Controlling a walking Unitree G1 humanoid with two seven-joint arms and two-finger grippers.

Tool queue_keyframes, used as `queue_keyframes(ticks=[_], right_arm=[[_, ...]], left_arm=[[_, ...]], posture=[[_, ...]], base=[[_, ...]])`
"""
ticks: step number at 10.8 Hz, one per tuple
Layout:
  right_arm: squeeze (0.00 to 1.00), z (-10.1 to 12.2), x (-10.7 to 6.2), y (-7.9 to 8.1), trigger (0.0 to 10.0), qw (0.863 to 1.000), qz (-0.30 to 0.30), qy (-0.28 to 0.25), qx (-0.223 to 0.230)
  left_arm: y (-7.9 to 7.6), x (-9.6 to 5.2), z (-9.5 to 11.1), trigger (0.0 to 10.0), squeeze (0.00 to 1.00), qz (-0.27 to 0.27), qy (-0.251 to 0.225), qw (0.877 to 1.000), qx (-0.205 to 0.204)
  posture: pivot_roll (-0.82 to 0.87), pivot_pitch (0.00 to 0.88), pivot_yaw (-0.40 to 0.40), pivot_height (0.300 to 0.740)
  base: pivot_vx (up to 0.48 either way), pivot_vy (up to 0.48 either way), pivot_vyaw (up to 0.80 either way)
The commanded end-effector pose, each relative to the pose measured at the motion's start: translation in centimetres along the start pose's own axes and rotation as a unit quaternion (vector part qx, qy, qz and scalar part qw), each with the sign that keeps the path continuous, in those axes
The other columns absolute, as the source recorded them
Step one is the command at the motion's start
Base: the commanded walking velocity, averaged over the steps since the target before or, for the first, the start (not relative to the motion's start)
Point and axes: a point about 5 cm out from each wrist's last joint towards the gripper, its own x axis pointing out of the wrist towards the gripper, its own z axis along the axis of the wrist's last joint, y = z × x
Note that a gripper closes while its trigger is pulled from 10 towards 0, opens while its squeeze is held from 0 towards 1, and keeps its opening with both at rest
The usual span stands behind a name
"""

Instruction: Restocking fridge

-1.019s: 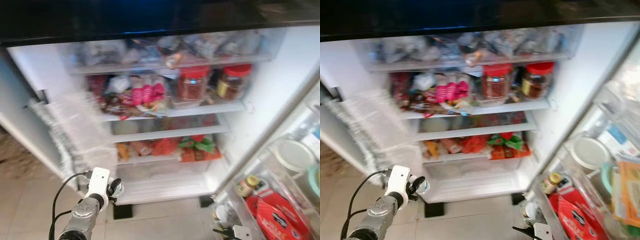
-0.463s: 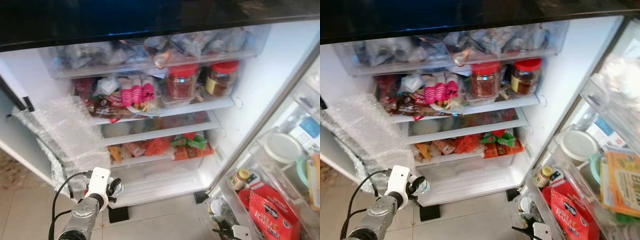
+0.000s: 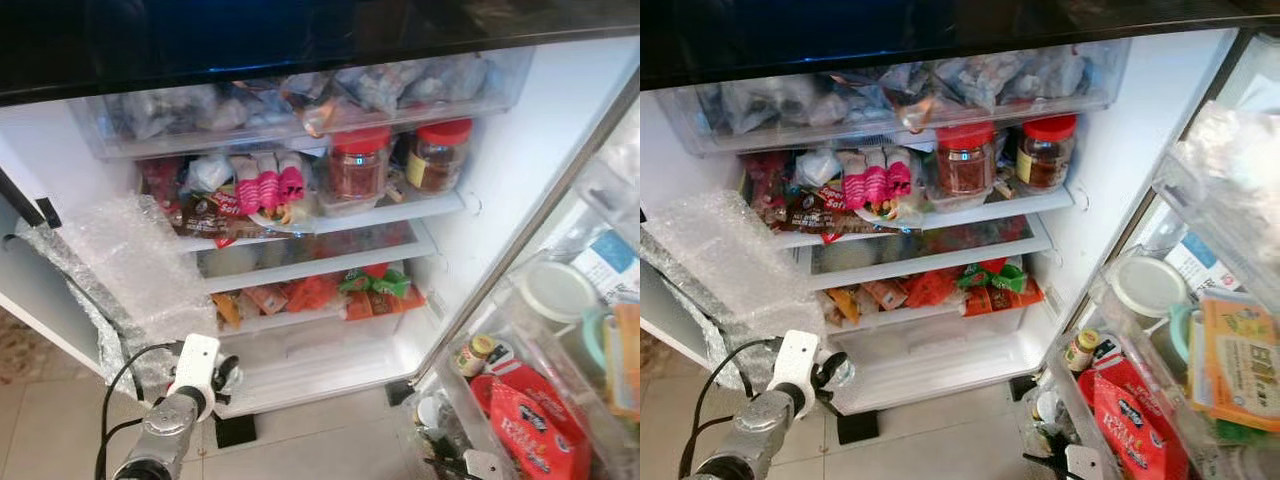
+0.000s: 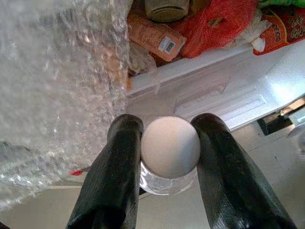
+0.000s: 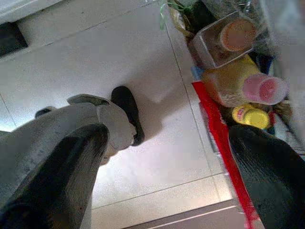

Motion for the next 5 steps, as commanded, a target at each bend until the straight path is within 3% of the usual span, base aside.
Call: queue_keyframes(ticks=[1,4,5], right_arm=[[0.00,-0.29,-0.02,-0.05,10.0,1.000,-0.002,0.003,0.003],[0.00,-0.36,-0.03,-0.12,10.0,1.000,-0.002,0.004,0.002],[0.00,-0.38,-0.03,-0.13,10.0,1.000,-0.001,0.005,0.001]], left_arm=[[0.18,-0.27,-0.50,10.0,0.00,0.000,0.008,1.000,0.009],[0.06,-0.38,-0.84,10.0,0.00,0.003,0.015,1.000,0.016],[0.04,-0.38,-0.88,10.0,0.00,0.003,0.016,1.000,0.015]], posture=[[-0.18,0.102,0.005,0.740],[-0.19,0.102,0.003,0.740],[-0.19,0.104,0.002,0.740]], base=[[0.000,0.000,0.00],[0.000,-0.112,0.00],[0.000,0.000,-0.73]])
